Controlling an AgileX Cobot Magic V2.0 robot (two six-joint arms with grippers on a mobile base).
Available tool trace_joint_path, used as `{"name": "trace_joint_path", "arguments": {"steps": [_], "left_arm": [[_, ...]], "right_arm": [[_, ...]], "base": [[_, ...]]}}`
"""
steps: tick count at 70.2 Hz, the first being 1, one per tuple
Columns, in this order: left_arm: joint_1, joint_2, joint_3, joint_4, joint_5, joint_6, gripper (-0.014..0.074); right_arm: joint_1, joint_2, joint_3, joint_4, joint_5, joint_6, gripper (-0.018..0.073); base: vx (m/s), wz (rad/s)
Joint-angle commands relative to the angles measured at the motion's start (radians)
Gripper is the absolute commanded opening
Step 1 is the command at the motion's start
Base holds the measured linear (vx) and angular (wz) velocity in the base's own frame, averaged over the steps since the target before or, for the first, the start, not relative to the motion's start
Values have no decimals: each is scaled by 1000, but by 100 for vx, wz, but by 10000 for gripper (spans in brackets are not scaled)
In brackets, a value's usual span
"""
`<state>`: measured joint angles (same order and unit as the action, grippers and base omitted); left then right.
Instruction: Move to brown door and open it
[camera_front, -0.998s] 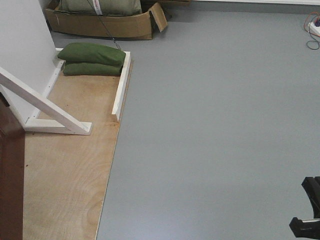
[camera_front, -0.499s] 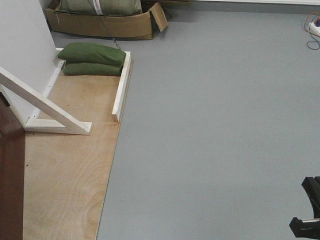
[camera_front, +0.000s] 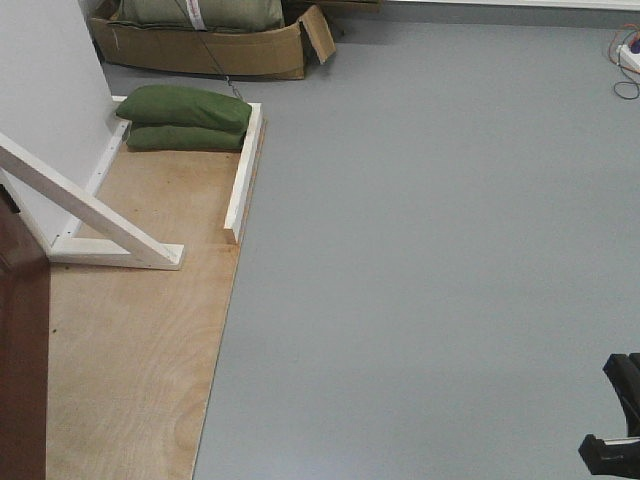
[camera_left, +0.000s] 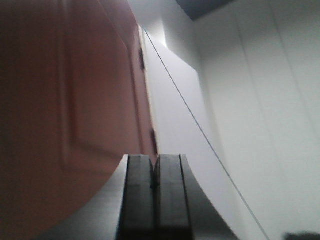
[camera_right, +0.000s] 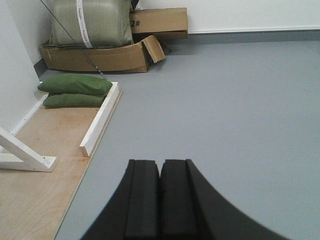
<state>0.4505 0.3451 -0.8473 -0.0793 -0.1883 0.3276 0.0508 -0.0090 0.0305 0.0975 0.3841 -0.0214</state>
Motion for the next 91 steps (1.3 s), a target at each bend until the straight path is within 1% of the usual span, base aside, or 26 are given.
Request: {"name": "trace_joint_path", "arguments": {"steps": [1,8,11,14,18,19,23,28,33,38,46,49,50,56,61,68,69,80,91], "left_arm": [[50,21,-46,2,-227,73,17],[114,28,-48,-4,-471,176,17],[140,39,-48,-23,-563,217,17],[163,55,-48,-63,-626,245,17],[195,74,-48,-110,-689,250,17],[203,79,-48,-132,-701,250,17],[237,97,-48,-188,-736,250,17],[281,119,-48,-257,-748,257,17],[327,140,-48,-342,-748,292,17],[378,162,-48,-435,-747,369,17],[440,199,-48,-595,-742,479,17],[458,212,-48,-654,-742,530,17],[463,216,-48,-684,-742,543,17],[492,229,-48,-788,-744,618,17],[509,238,-48,-859,-751,675,17],[530,253,-48,-936,-771,742,17],[572,305,-48,-1079,-785,779,17],[633,369,-48,-1175,-788,785,17],[706,434,-48,-1230,-799,785,17]], "right_arm": [[-1,-16,2,-5,-81,-12,0],[-1,-16,2,-5,-81,-12,0],[-1,-16,2,-5,-81,-12,0],[-1,-16,2,-5,-81,-12,0],[-1,-16,2,-5,-81,-12,0],[-1,-16,2,-5,-81,-12,0],[-1,-16,2,-5,-81,-12,0],[-1,-16,2,-5,-81,-12,0],[-1,-16,2,-5,-81,-12,0],[-1,-16,2,-5,-81,-12,0],[-1,-16,2,-5,-81,-12,0],[-1,-16,2,-5,-81,-12,0],[-1,-16,2,-5,-81,-12,0],[-1,-16,2,-5,-80,-12,0],[-1,-16,2,-5,-81,-12,0],[-1,-16,2,-4,-81,-12,0],[-1,-16,2,-5,-81,-12,0],[-1,-16,2,-5,-81,-12,0],[-1,-16,2,-5,-81,-12,0]], "base": [[0,0],[0,0],[0,0],[0,0],[0,0],[0,0],[0,0],[0,0],[0,0],[0,0],[0,0],[0,0],[0,0],[0,0],[0,0],[0,0],[0,0],[0,0],[0,0]]}}
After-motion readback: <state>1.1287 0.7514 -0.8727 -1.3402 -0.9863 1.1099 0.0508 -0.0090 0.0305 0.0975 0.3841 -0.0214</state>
